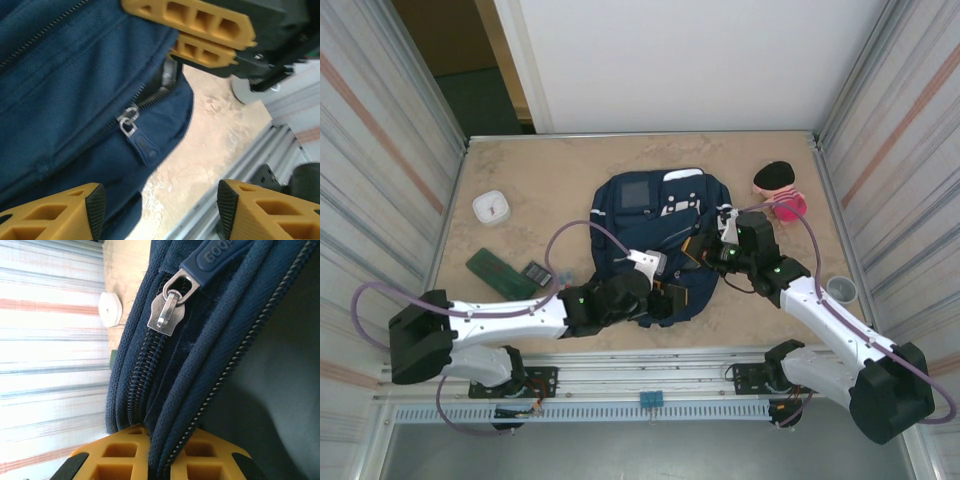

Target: Pack the student bag

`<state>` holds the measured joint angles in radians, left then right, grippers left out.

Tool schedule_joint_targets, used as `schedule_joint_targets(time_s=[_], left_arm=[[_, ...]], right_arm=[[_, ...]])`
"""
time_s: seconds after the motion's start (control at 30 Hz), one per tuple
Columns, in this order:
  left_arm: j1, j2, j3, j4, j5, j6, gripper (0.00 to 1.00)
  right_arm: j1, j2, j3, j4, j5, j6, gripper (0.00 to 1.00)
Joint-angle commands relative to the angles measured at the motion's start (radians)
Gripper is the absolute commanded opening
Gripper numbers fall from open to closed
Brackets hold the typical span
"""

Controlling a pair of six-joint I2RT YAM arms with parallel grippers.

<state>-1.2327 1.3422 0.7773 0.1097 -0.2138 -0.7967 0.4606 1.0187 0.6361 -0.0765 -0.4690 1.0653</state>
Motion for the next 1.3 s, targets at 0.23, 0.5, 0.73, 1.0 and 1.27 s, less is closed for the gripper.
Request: schedule_joint_targets(time_s=[0.23,0.5,0.73,1.0,1.27], left_arm=[[0.015,0.118,0.113,-0.018,-0.132,-0.067,0.57],[0.051,0.175,0.126,-0.051,-0.133,-0.098,0.38],[0.077,0.150,0.083,-0.040,-0.107,-0.102,0.08],[0.103,0.054,-0.018,-0.104,-0.099,-0.077,0.00],[0.159,-0.006,-0.096,0.034,0.014,0.041,0.00]], right_arm=[[0.021,-0.010,0.063,0.060,-0.014,0.004,0.03],[0.021,-0.014,0.068,0.059,-0.024,0.004,0.03],[0.001,-0.011,0.077,0.039,-0.040,-0.010,0.03],[-0.158,0.003,0.107,-0.014,-0.141,-0.073,0.02],[-0.194,0.034,0.131,-0.006,-0.198,-0.073,0.22]])
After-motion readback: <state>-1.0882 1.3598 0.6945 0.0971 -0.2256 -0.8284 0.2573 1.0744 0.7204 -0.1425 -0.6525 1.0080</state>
